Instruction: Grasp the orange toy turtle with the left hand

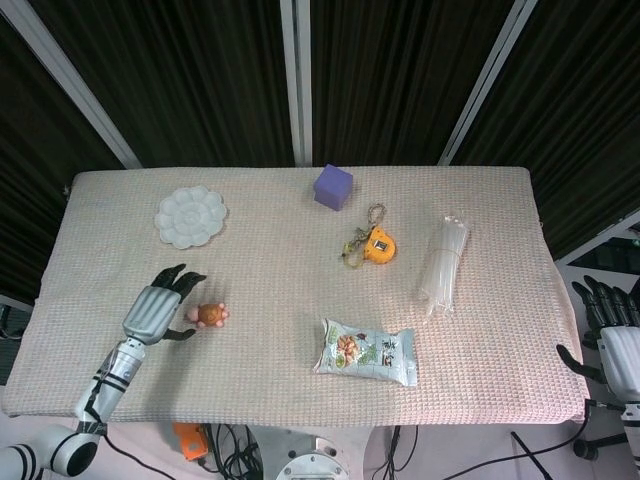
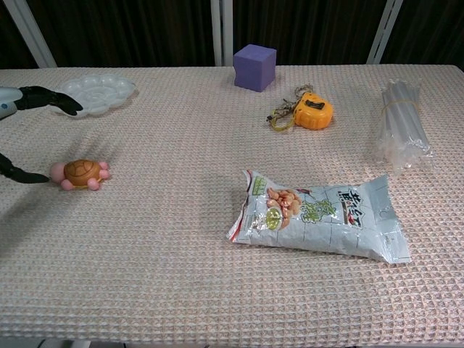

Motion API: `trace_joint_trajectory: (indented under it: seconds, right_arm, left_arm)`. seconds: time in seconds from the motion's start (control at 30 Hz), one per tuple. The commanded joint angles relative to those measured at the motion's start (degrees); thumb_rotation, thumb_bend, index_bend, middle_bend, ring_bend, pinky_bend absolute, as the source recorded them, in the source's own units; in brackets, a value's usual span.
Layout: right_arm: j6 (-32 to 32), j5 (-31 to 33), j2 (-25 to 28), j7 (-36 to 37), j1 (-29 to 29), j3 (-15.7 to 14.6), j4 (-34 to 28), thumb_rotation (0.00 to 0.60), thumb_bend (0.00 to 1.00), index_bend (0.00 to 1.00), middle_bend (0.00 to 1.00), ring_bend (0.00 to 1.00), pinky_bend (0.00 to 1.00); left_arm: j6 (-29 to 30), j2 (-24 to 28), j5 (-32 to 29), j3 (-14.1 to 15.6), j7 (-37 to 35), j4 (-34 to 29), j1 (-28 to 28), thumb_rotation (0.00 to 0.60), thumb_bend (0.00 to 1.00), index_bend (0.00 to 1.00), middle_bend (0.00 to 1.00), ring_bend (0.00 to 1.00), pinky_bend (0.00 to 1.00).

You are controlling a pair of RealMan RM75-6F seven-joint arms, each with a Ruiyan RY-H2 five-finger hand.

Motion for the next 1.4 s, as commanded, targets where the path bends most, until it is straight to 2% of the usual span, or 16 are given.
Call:
trace_joint_trajectory:
  seconds: [0.03,0.13,0.27,0.57,0.67,0.87,1.0,1.13,1.3,1.33,1.4]
  right_arm:
    - [0.0,-0.2,-0.2,-0.1,-0.1,-0.2,0.0,0.6,0.17,0.0,0.0,0.0,0.0]
    - [0.0,-0.1,-0.2,-0.1,-0.2,-0.3,0.2,0.6,0.17,0.0,0.0,0.0,0.0]
    - [-0.1,0.4,-0.1,0.3,-0.2,-0.1,0.6,0.6,0.17,0.0,0.0,0.0,0.0]
    - [-1.2,1.4,0.0,1.5,0.2,0.2,1.7,0.6,0.17,0.0,0.0,0.0,0.0]
    - [-1.5,1.4,-0.1,1.4,0.3,0.2,1.8,0.6,0.17,0.0,0.0,0.0,0.0]
    - [-1.7,1.1,-0.2,0.9,0.5,0.0,1.4,0.6,0.17,0.0,0.0,0.0,0.0]
    - [-1.6,1.1,0.0,0.7,0.4,0.0,1.2,0.6,0.17,0.0,0.0,0.0,0.0]
    - [-1.2,1.1,0.1,0.6,0.3,0.1,1.0,0.6,0.17,0.0,0.0,0.0,0.0]
    - [-1.1,1.1,0.1,0.7,0.3,0.1,0.8,0.6,0.17,0.0,0.0,0.0,0.0]
    - [-1.1,1.1,0.1,0.7,0.3,0.1,0.9,0.6,0.17,0.0,0.0,0.0,0.0]
    - [-1.1,1.1,0.1,0.7,0.3,0.1,0.9,0.6,0.17,0.0,0.0,0.0,0.0]
  left_arm:
    - [0.6,0.1,0.3,0.0,0.1,-0.8,0.3,0.6,0.11,0.18,0.2,0.0,0.11]
    - [0.5,-2.0,0.1,-0.4,0.3,0.6,0.0,0.6,0.16,0.23,0.25,0.0,0.11]
    - [-2.2,-4.6,-1.6,-1.1,-0.2,3.0,-1.2,0.6,0.23,0.24,0.27,0.0,0.11]
    - [-4.8,-8.1,-3.6,-1.6,-0.3,7.7,-2.3,0.6,0.26,0.34,0.35,0.03,0.13]
    - [-4.2,-8.9,-3.6,-1.9,-0.3,8.8,-2.2,0.6,0.28,0.42,0.43,0.09,0.14]
    - [-4.6,-10.2,-4.0,-1.4,3.1,11.4,-2.3,0.6,0.31,0.63,0.65,0.27,0.18]
    - [-4.5,-11.2,-4.2,-1.4,2.6,12.8,-2.1,0.6,0.32,0.7,0.71,0.34,0.2]
    - [-2.7,-12.1,-3.1,-1.4,1.9,14.7,-1.8,0.6,0.37,0.8,0.82,0.43,0.23]
    - [-2.3,-11.7,-2.7,-1.4,0.9,14.1,-1.6,0.6,0.37,0.79,0.84,0.44,0.23]
    - [-2.5,-11.3,-2.6,-1.3,0.6,13.5,-1.6,0.6,0.36,0.75,0.83,0.43,0.23]
    - [-3.6,-9.6,-2.2,-0.7,-0.6,11.3,-1.8,0.6,0.31,0.57,0.73,0.36,0.2]
